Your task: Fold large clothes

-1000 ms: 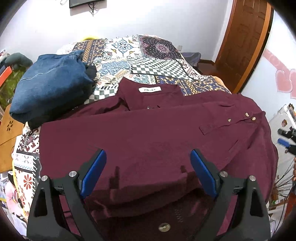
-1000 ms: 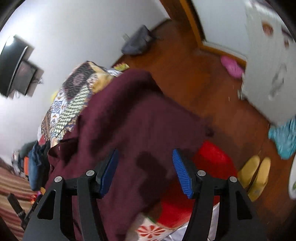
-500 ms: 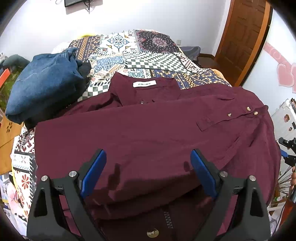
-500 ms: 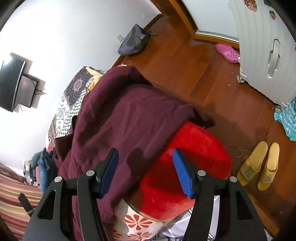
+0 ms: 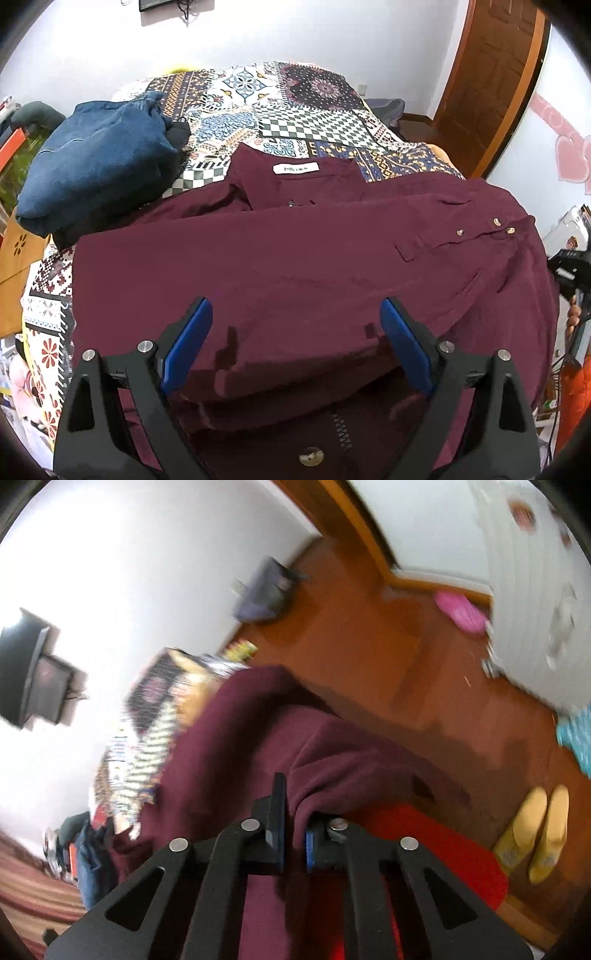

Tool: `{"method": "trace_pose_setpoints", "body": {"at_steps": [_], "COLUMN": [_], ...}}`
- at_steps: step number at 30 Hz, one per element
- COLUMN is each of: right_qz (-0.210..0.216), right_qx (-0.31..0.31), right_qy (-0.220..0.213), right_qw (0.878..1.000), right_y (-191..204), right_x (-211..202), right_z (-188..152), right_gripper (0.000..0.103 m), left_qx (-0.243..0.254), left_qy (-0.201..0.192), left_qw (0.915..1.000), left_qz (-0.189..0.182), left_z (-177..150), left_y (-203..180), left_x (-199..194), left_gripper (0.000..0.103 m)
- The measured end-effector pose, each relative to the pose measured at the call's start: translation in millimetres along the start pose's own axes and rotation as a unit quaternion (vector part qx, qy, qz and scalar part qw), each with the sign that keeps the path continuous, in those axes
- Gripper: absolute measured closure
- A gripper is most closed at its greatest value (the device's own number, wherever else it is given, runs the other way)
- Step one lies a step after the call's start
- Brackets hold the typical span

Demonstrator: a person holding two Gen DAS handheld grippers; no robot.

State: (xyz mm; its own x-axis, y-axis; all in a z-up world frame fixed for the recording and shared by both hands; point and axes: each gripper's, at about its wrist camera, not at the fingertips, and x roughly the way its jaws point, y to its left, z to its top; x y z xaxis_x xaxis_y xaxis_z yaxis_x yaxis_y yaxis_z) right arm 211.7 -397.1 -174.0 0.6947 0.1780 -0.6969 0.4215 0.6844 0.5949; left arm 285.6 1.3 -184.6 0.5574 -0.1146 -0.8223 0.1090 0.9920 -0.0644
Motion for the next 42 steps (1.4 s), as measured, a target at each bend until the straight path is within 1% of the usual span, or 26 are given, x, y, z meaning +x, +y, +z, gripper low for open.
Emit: {"method": "trace_pose_setpoints", "body": {"at_steps": [1,3,4,7,9,10,11,13,14,16,17,18,19,20,21,22,23,24,26,27,29,31,33,36,39,42], "right_qz": [0.008,0.04,0.052,0.111,0.131,0.135,0.145,0.148,0.136,0.106,0.098,0.093,0.093,0.098,0.103,0.102,0.1,0.097,0.09,0.083,0.071,0.054,0.04,0.034,0.037,0.038], "right_qx": [-0.014,-0.067,-0.085,-0.179,-0.238,-0.255,-0.276,-0.305,-0.323,-0.337,-0.339,-0.338,-0.334,-0.325,-0.315,-0.31,-0.301,-0.293,-0.278,-0.266,-0.239,-0.206,-0.162,-0.093,-0.038,0.006], "right_qy": [-0.009,-0.036,-0.043,-0.072,-0.072,-0.066,-0.05,-0.008,0.019,0.045,0.058,0.076,0.084,0.093,0.093,0.089,0.078,0.061,0.036,0.024,0.013,0.011,0.02,0.042,0.069,0.095], "right_qw": [1.0,0.996,0.994,0.975,0.96,0.955,0.949,0.941,0.936,0.934,0.934,0.934,0.934,0.936,0.939,0.941,0.945,0.949,0.956,0.96,0.968,0.977,0.986,0.994,0.996,0.995], "right_y": [12,60,75,147,184,192,205,215,219,217,214,210,204,198,192,191,186,179,176,166,151,133,109,73,48,27], "right_x": [-7,-34,-41,-77,-88,-88,-85,-70,-60,-44,-40,-36,-35,-36,-39,-43,-50,-58,-62,-66,-68,-65,-57,-39,-21,1], "right_z": [0,-1,-2,-22,-45,-54,-70,-92,-104,-119,-121,-123,-122,-119,-113,-109,-103,-96,-92,-84,-73,-65,-55,-47,-47,-50], "right_gripper": [0.097,0.097,0.097,0.097,0.097,0.097,0.097,0.093,0.093,0.093,0.093,0.093,0.091,0.085,0.077,0.072,0.061,0.053,0.044,0.039,0.036,0.036,0.036,0.036,0.036,0.036], "left_qx": [0.0,0.003,0.003,0.0,-0.003,-0.006,-0.007,-0.007,-0.005,0.001,0.003,0.006,0.007,0.01,0.012,0.013,0.015,0.016,0.016,0.017,0.021,0.025,0.026,0.025,0.023,0.021], "left_qy": [-0.003,-0.011,-0.014,-0.029,-0.039,-0.045,-0.048,-0.051,-0.051,-0.053,-0.053,-0.053,-0.053,-0.053,-0.053,-0.054,-0.054,-0.054,-0.054,-0.054,-0.055,-0.058,-0.059,-0.059,-0.057,-0.051], "left_qw": [1.0,0.9999,0.9999,0.9996,0.9992,0.9989,0.9987,0.9984,0.9984,0.9984,0.9984,0.9984,0.9984,0.9984,0.9984,0.9984,0.9984,0.9984,0.9984,0.9984,0.9982,0.998,0.9979,0.9979,0.9981,0.9985], "left_qz": [0.002,0.006,0.006,-0.001,-0.007,-0.012,-0.016,-0.023,-0.023,-0.02,-0.018,-0.018,-0.019,-0.018,-0.016,-0.012,-0.008,-0.005,-0.005,-0.007,-0.006,-0.004,-0.004,-0.003,-0.002,0.001], "left_z": [0,1,2,4,5,4,4,2,0,-3,-5,-7,-9,-11,-13,-14,-15,-16,-16,-16,-16,-15,-14,-13,-11,-10], "left_y": [1,4,5,8,10,11,12,13,13,13,14,14,14,15,15,14,13,12,11,8,4,0,-3,-5,-7,-7], "left_x": [-2,-6,-7,-15,-21,-25,-27,-30,-31,-33,-35,-36,-37,-38,-40,-40,-40,-40,-40,-40,-41,-42,-43,-44,-43,-39], "left_gripper": [0.011,0.011,0.011,0.011,0.011,0.011,0.011,0.011,0.011,0.011,0.011,0.011,0.011,0.011,0.011,0.011,0.011,0.011,0.011,0.011,0.011,0.011,0.011,0.011,0.011,0.011]}}
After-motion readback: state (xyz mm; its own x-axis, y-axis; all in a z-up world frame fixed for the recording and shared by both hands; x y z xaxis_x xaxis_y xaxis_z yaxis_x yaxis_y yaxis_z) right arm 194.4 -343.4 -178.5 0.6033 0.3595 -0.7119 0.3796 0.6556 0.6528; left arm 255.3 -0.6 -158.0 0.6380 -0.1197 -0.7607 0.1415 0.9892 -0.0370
